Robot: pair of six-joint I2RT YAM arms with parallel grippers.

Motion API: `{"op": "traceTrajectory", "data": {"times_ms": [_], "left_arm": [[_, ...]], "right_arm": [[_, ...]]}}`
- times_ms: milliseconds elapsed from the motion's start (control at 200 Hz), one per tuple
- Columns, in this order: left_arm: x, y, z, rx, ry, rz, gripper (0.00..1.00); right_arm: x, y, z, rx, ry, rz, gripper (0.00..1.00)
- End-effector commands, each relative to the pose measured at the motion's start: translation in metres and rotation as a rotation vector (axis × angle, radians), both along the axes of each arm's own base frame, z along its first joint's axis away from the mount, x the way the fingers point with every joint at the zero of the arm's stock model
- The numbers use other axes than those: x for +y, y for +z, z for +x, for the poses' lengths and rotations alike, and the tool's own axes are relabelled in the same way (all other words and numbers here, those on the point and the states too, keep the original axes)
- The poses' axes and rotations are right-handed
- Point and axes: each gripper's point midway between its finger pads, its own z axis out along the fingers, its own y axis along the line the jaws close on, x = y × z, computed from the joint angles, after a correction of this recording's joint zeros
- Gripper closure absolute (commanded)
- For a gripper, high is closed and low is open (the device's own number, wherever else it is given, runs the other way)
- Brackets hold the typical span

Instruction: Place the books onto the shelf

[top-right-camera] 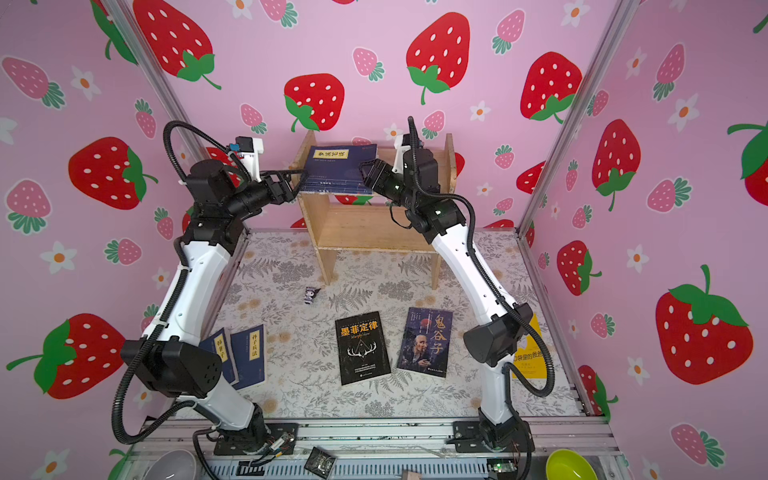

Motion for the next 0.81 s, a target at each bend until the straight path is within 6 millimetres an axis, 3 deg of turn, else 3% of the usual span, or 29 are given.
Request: {"op": "traceTrajectory", "data": {"times_ms": [0, 75, 280, 480, 800], "left_arm": [[-0.042, 0.03, -0.031, -0.107, -0.195, -0.003, 0.17], [-0.042, 0.029, -0.03, -0.103, -0.193, -0.004, 0.17], [-0.04, 0.029, -0.028, -0.103, -0.182, -0.005, 0.17], [-0.037, 0.025, -0.024, -0.089, -0.16, -0.004, 0.17], [-0.032, 0.021, -0.02, -0.077, -0.132, -0.006, 0.17]], "right_arm": [[0.022, -0.008, -0.012, -0.003, 0.084, -0.003, 0.58], [0.02, -0.011, -0.01, -0.006, 0.068, -0.023, 0.69], [0.014, -0.021, -0.004, -0.012, 0.021, -0.079, 0.79], [0.007, -0.014, -0.006, -0.079, 0.006, -0.117, 1.0], [-0.005, 0.02, -0.015, -0.164, 0.057, -0.01, 1.0]]}}
